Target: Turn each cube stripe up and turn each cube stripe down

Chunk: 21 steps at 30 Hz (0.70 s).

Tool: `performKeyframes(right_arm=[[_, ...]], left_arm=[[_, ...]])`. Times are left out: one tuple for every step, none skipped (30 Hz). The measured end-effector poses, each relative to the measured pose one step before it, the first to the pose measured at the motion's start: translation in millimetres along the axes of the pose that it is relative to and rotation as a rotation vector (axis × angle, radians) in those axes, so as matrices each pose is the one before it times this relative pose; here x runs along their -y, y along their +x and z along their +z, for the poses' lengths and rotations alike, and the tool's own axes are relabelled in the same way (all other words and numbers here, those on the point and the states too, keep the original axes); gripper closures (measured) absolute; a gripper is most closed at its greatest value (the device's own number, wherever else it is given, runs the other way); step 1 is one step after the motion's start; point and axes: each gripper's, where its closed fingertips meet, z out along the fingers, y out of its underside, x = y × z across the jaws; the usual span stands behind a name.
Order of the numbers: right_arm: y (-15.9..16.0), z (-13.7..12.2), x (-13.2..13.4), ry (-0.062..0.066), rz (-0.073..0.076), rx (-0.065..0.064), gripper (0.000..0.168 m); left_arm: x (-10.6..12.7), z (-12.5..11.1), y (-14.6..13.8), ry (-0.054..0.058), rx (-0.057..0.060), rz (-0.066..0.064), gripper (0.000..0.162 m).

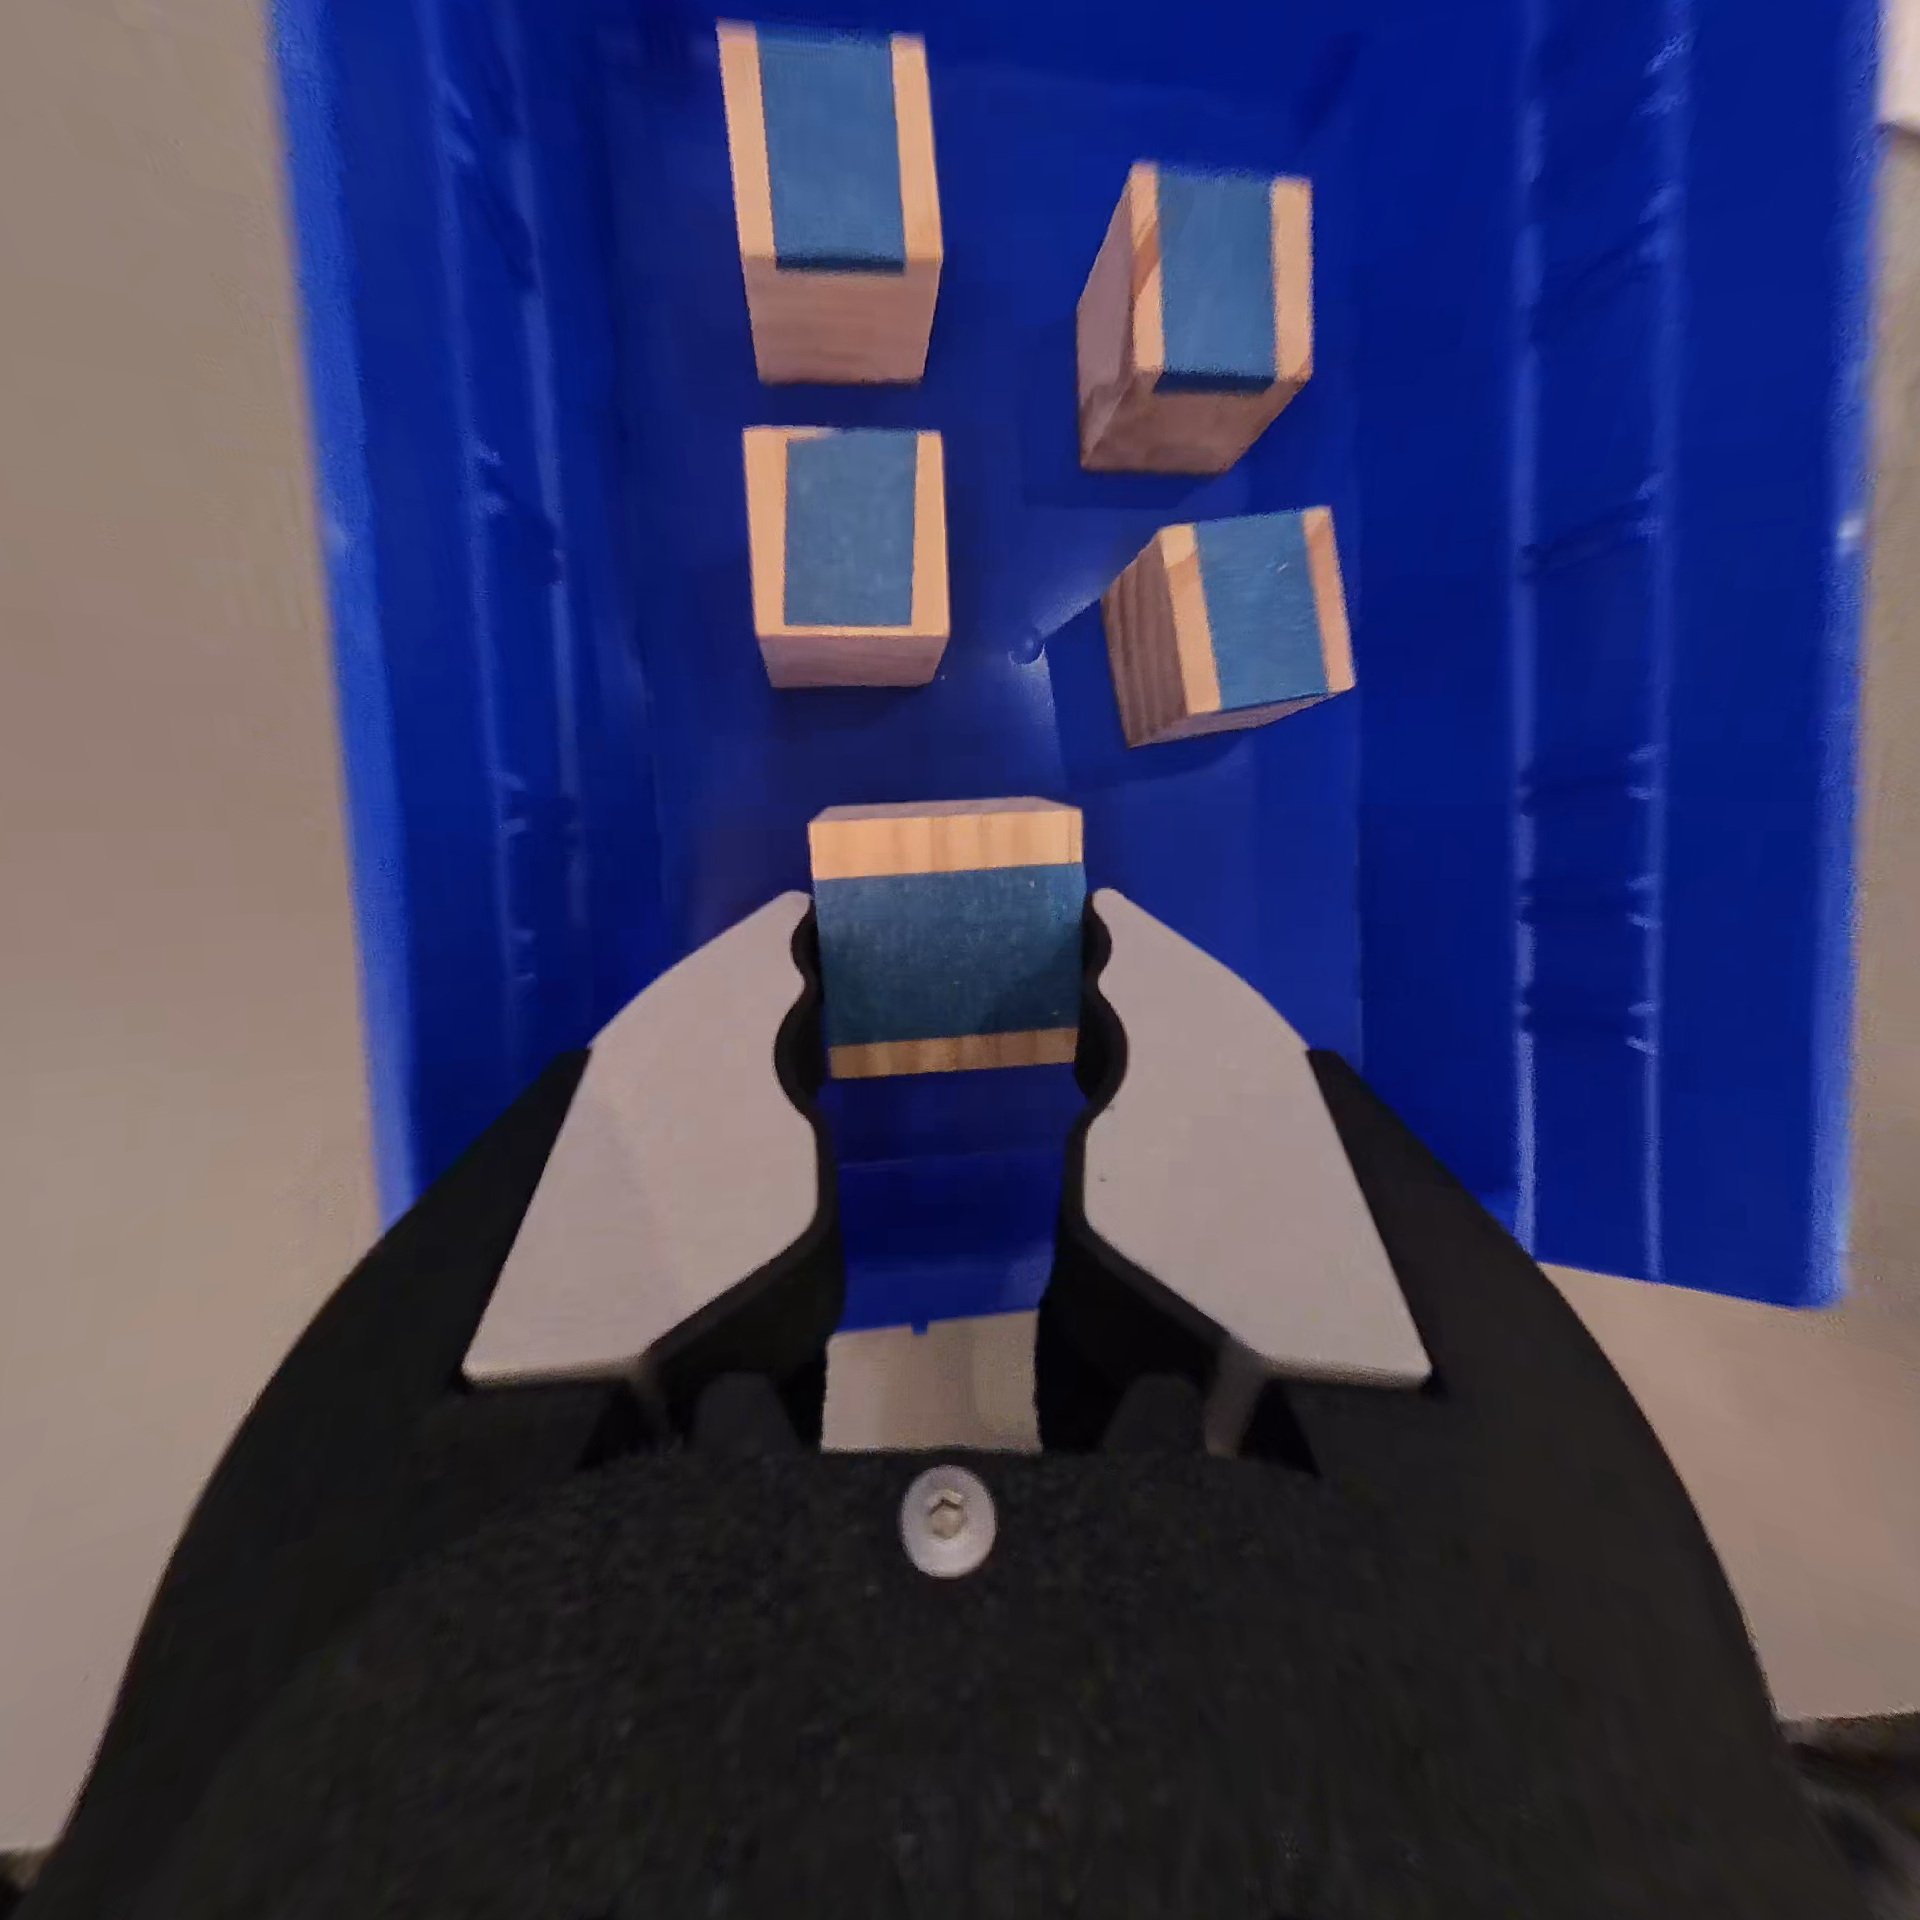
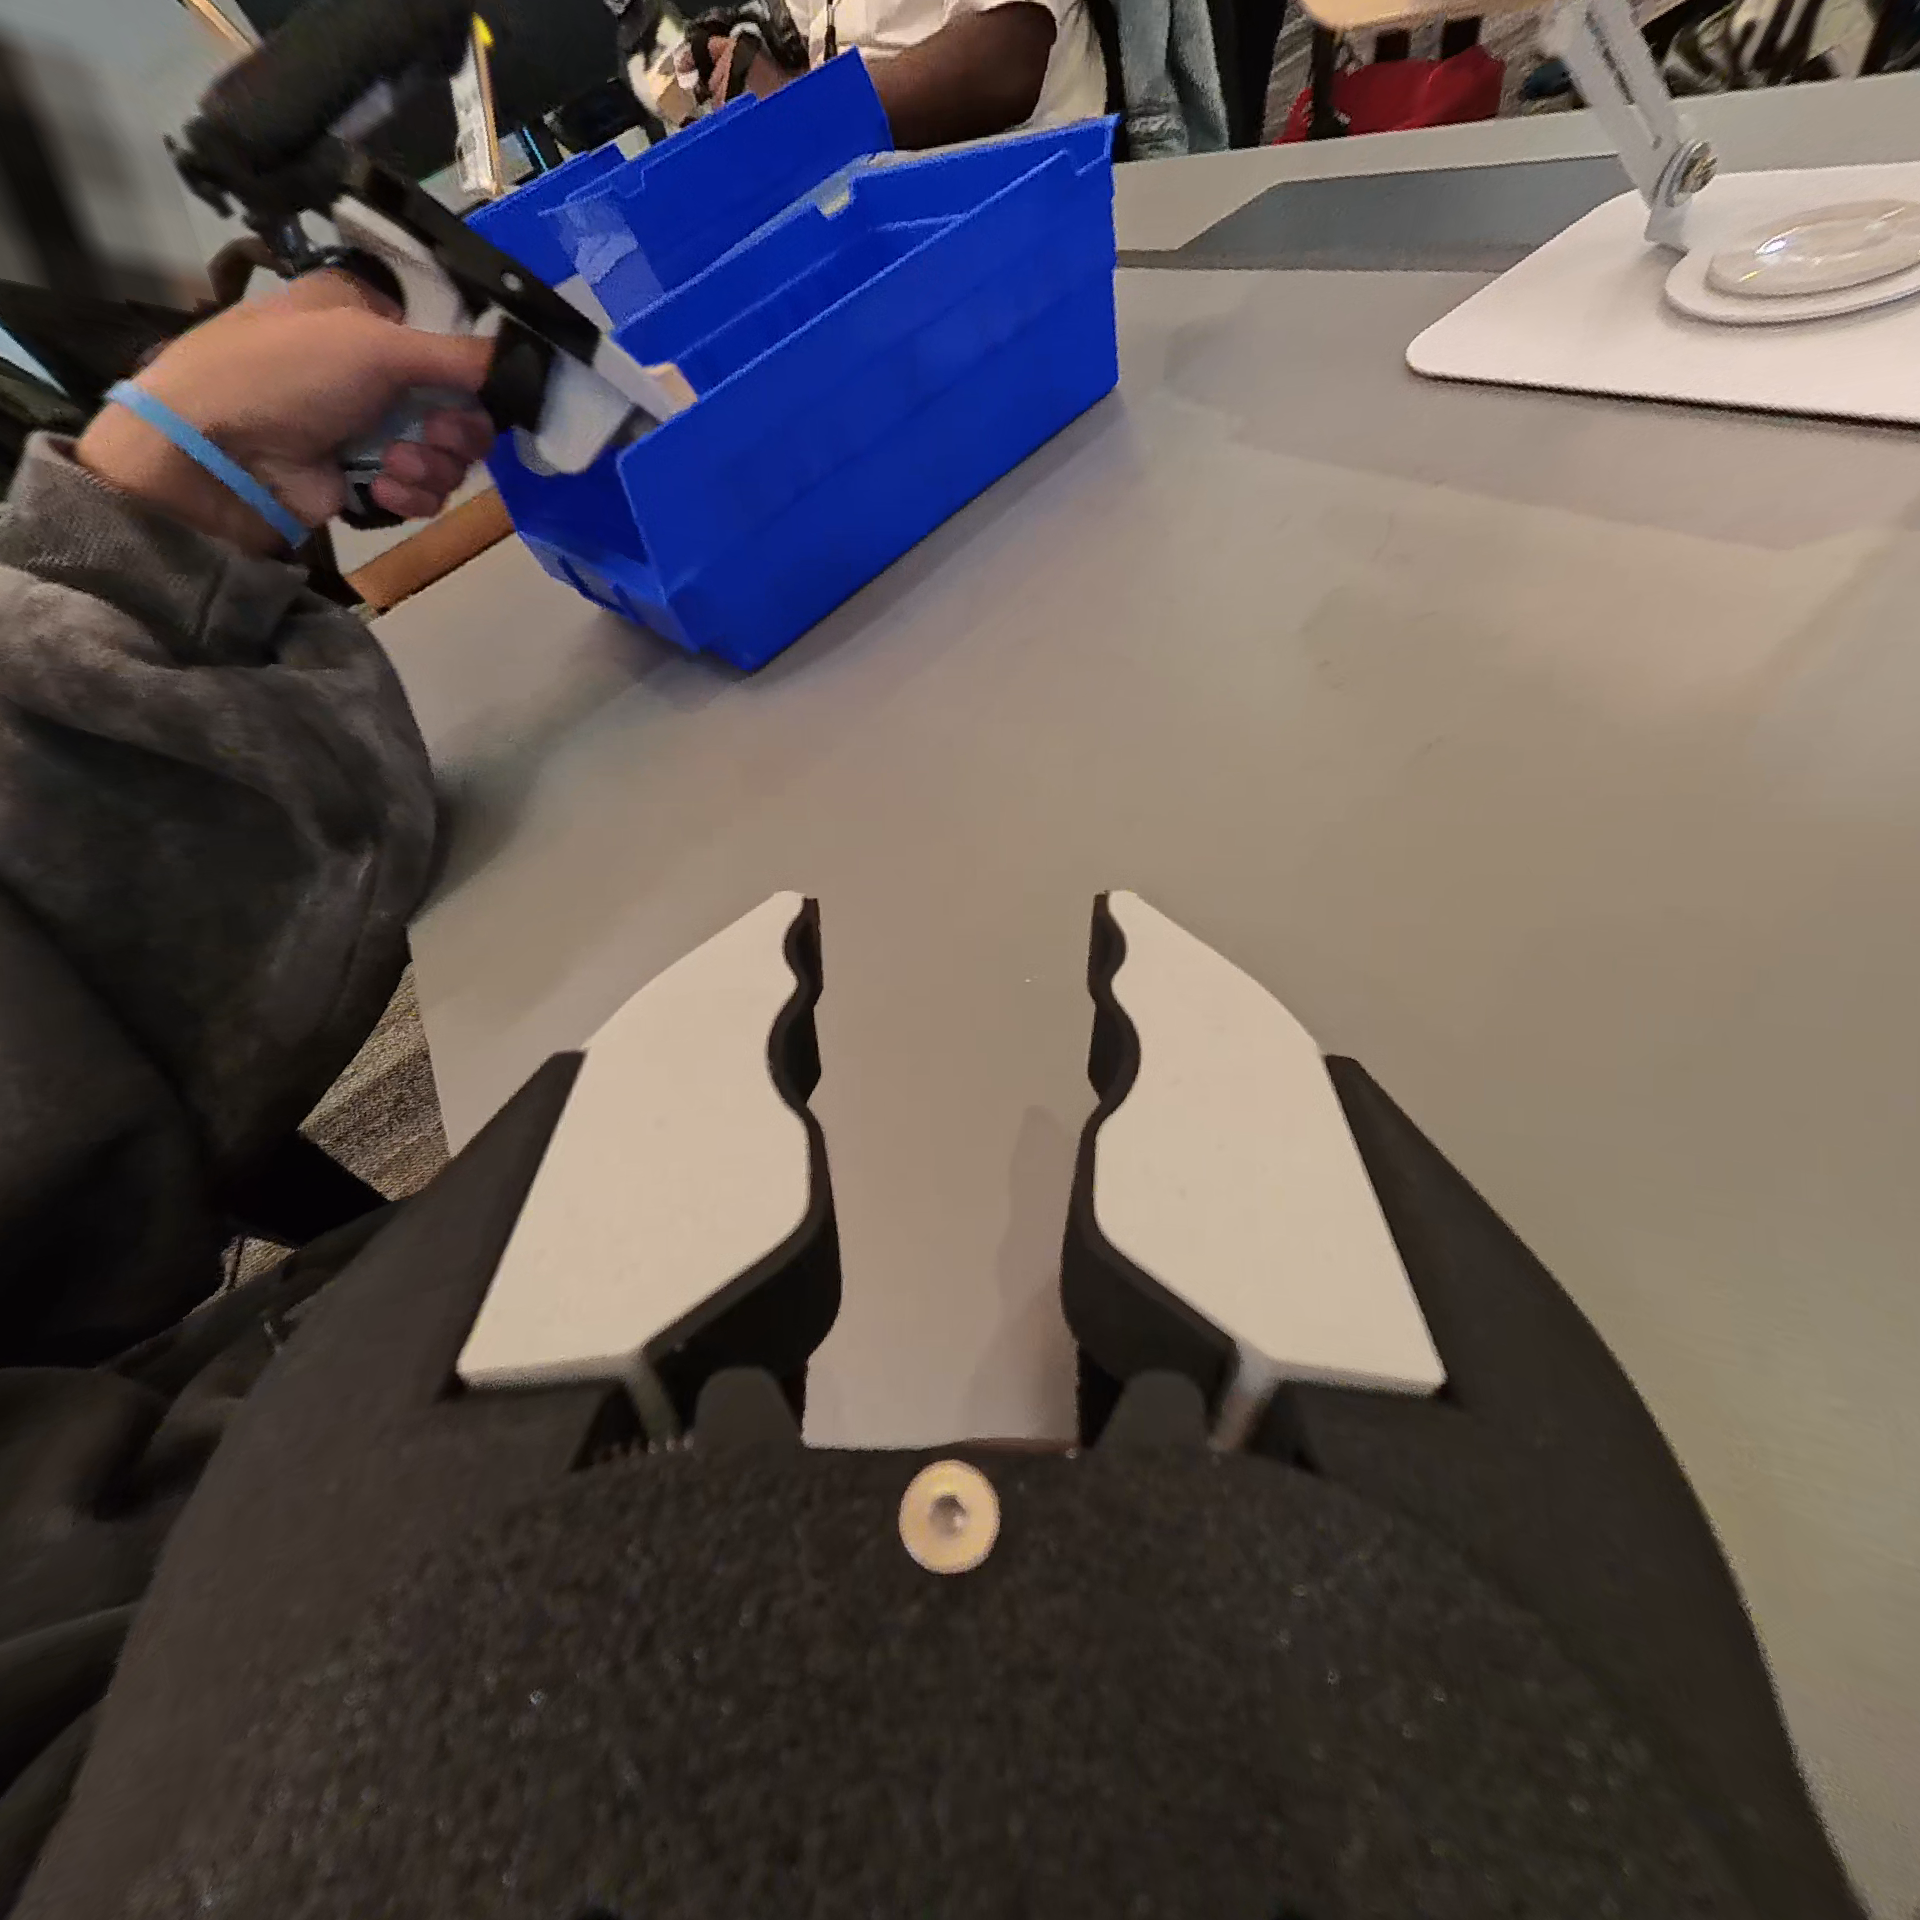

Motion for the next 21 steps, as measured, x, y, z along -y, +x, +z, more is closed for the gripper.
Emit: performKeyframes(right_arm=[[2.59, -1.5, 1.99, 0.0112, -0.0002, -0.0081, 0.119], [2.98, -1.51, 1.88, 0.0089, 0.0017, -0.0092, 0.119], [2.82, -1.53, 2.37, 0.0118, 0.0007, -0.0085, 0.119], [3.23, -1.35, 2.55, 0.0136, -0.0005, -0.0105, 0.119], [3.73, -1.19, 1.76, 0.0105, 0.0003, -0.0139, 0.119], [3.38, -0.86, 1.28, 0.0076, 0.0009, -0.0127, 0.119], [3.02, -0.53, 0.8, 0.0043, 0.0013, -0.0099, 0.119], [2.84, -0.31, 0.28, 0.002, 0.0025, -0.0094, 0.119], [2.36, -0.05, 0.02, 0.0006, 0.003, -0.0078, 0.119], [2.12, -0.03, 0.13, -0.0003, 0.0039, -0.0069, 0.119], [1.53, 0.07, 0.39, -0.0001, 0.0031, -0.0047, 0.119], [1.84, -0.13, 0.79, 0.0004, 0.0017, -0.0072, 0.119], [1.8, -0.22, 1.12, 0.0038, 0.0008, -0.0092, 0.12], [1.22, -0.17, 1.13, 0.0069, -0.0004, -0.0067, 0.12], [0.66, 0.06, 0.32, 0.0035, -0.0008, -0.0039, 0.121], [0.34, 0.43, -1.01, -0.0035, -0.0004, -0.0024, 0.121], [0.28, 0.5, -1.57, -0.0064, -0.0012, -0.0027, 0.121], [0.23, 0.54, -1.25, -0.0045, -0.0043, -0.0037, 0.121], [0.08, 0.26, -0.53, -0.0008, -0.0079, -0.0037, 0.121], [-0.38, 0.03, 0.33, 0.0023, -0.0131, -0.0019, 0.121], [-0.42, -0.04, 1.41, 0.0061, -0.0174, -0.0018, 0.121]], left_arm=[[4.42, -8.85, 0.54, 0.0329, 0.0115, 0.006, 0.117], [4.31, -8.32, 1.42, 0.0213, 0.0106, 0.0141, 0.117], [3.87, -8.23, 1.94, 0.0184, 0.0126, 0.0192, 0.117], [4.71, -8.26, 2.16, 0.0257, 0.0135, 0.0125, 0.117], [5.33, -7.59, 3.73, 0.0295, 0.0094, 0.0079, 0.117], [4.68, -6.22, 7.4, 0.0243, -0.0028, 0.0127, 0.117], [3.67, -4.53, 11.8, 0.0159, -0.0195, 0.0208, 0.117], [3.01, -2.96, 15.23, 0.0102, -0.0322, 0.0189, 0.117], [2.74, -1.36, 17.54, 0.0072, -0.0346, 0.0253, 0.118], [2.86, 0.28, 18.75, 0.005, -0.0333, 0.0317, 0.118], [2.82, 2.01, 19.37, 0.0024, -0.0329, 0.0294, 0.118], [2.35, 4.06, 19.02, -0.0033, -0.0282, 0.0314, 0.117], [2.11, 5.95, 19.51, -0.0059, -0.033, 0.0296, 0.117], [0.5, 7.75, 19.49, -0.0203, -0.0397, 0.0246, 0.117], [-0.28, 8.54, 16.29, -0.0263, -0.022, 0.0269, 0.117], [0.86, 8.24, 13.88, -0.0146, -0.0092, 0.0329, 0.118], [1.01, 7.38, 12.26, -0.0112, -0.01, 0.0287, 0.118], [0.99, 6.55, 12.05, -0.0063, -0.0249, 0.0182, 0.118], [2.14, 5.2, 12.78, 0.0086, -0.0519, 0.0002, 0.118], [2.87, 3.95, 13.67, 0.0187, -0.0827, -0.0233, 0.118], [3.12, 3.21, 15.32, 0.0249, -0.1144, -0.0386, 0.118]])
